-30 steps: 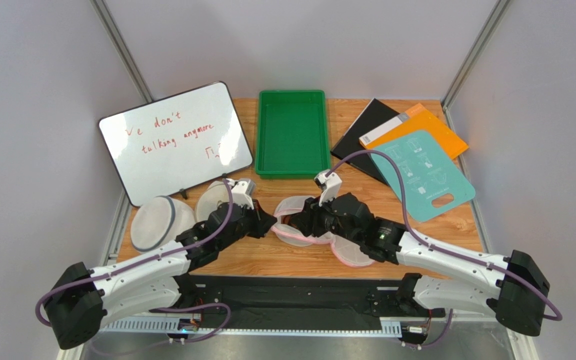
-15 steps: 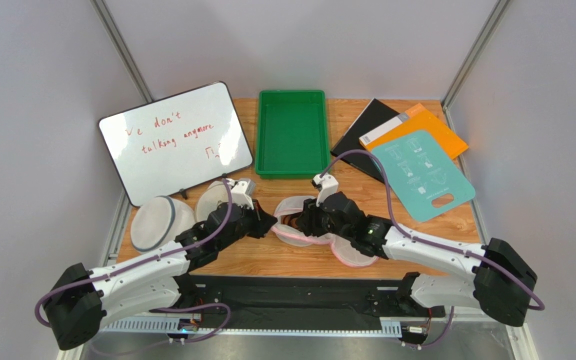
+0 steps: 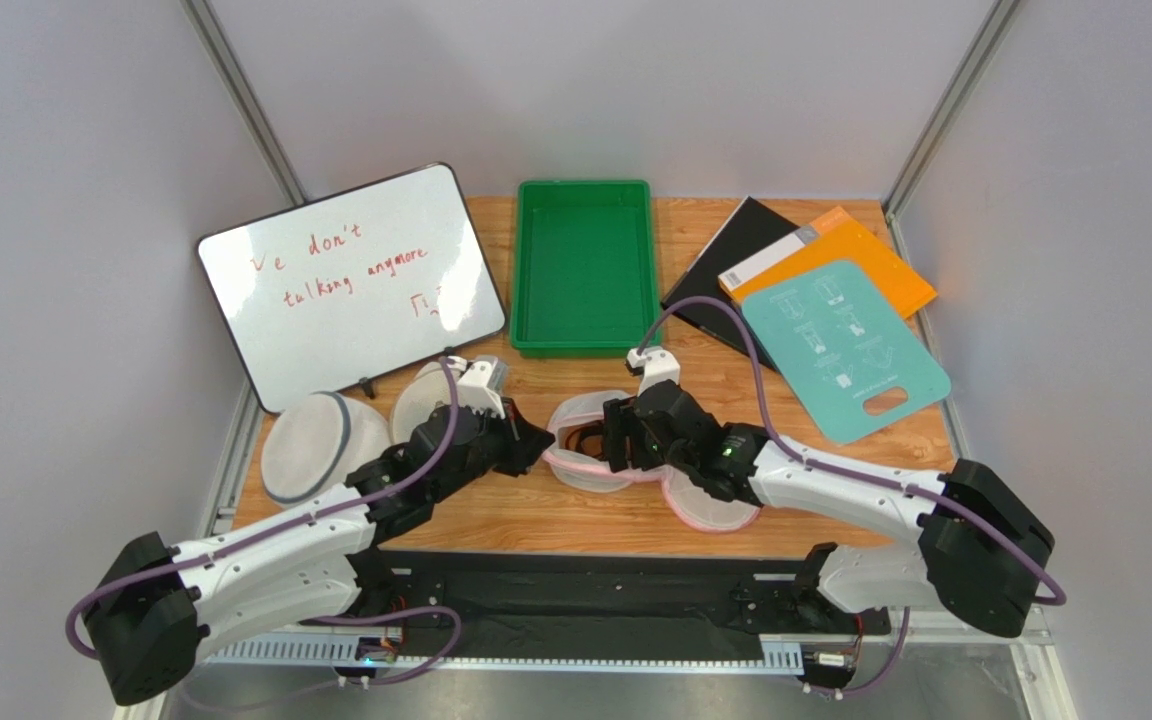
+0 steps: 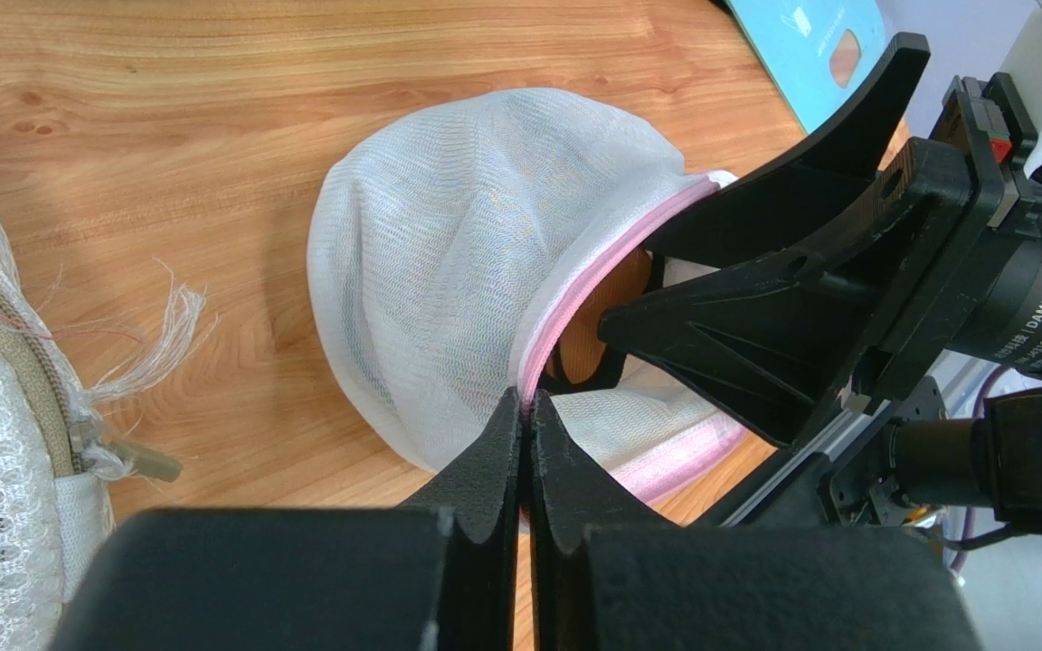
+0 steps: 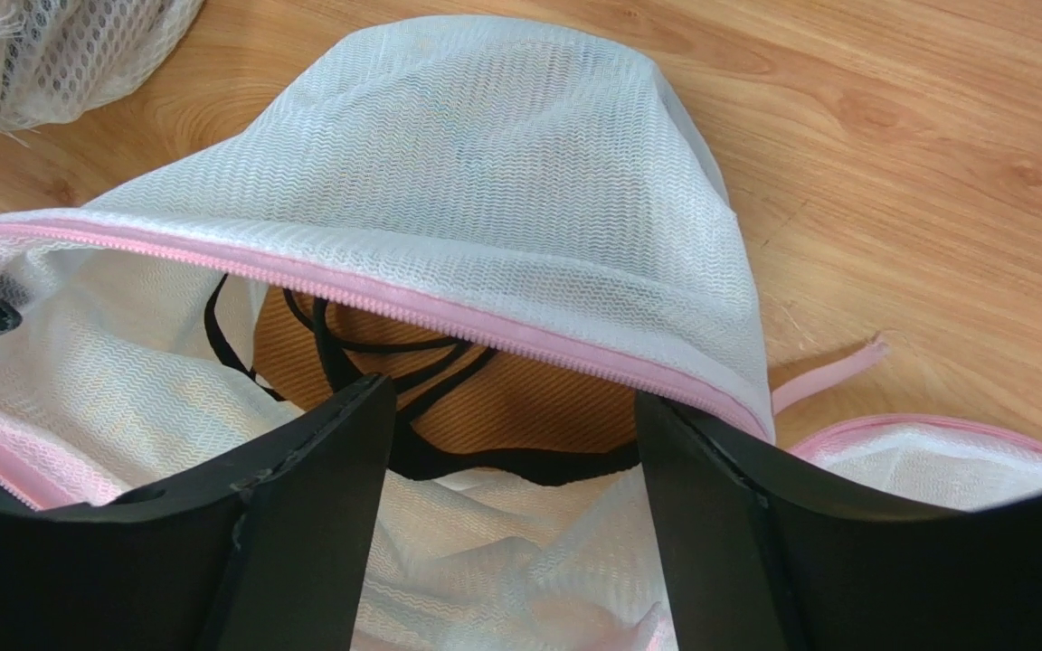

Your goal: Unzip the laundry bag and remove the bra

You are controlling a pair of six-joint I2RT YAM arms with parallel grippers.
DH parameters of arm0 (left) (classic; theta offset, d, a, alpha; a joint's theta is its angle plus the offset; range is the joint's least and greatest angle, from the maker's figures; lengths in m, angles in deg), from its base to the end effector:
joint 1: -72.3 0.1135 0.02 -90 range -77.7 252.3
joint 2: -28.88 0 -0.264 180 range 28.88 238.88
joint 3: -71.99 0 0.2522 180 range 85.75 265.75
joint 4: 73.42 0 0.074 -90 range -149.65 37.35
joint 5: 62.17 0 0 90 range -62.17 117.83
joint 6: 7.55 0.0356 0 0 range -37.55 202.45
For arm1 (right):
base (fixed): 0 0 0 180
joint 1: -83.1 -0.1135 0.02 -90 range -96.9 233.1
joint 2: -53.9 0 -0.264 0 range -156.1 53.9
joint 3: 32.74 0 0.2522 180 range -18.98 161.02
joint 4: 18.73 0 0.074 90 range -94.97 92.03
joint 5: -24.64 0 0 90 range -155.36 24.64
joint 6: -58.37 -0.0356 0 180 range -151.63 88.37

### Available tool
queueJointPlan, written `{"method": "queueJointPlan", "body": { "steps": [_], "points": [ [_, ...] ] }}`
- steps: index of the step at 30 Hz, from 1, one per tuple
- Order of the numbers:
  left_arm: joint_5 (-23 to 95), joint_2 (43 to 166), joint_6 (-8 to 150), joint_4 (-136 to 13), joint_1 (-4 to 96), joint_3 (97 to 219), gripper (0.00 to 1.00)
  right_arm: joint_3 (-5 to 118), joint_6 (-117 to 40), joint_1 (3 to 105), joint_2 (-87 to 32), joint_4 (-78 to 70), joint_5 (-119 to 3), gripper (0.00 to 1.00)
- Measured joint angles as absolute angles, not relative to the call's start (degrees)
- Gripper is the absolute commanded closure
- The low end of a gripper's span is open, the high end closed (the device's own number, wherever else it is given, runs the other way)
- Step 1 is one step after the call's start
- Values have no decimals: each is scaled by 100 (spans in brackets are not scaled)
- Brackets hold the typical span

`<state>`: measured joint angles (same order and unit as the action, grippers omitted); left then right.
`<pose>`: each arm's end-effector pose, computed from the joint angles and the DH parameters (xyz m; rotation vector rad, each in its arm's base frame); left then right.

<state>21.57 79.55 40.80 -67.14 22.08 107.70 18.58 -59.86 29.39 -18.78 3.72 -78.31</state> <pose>0.1299 -0.1499 0.2130 0.0771 2.0613 -0.9350 0.1572 0.2006 0.1984 -0.4079 2.3208 0.4564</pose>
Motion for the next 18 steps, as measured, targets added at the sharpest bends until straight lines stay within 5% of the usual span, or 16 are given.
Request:
{"method": "queueJointPlan", "body": {
  "steps": [18],
  "points": [
    [2269,8193,4115,-6714,2208,10858,100,2194,-6150,2766,-2316,1233,-8148,20]
  ]
}}
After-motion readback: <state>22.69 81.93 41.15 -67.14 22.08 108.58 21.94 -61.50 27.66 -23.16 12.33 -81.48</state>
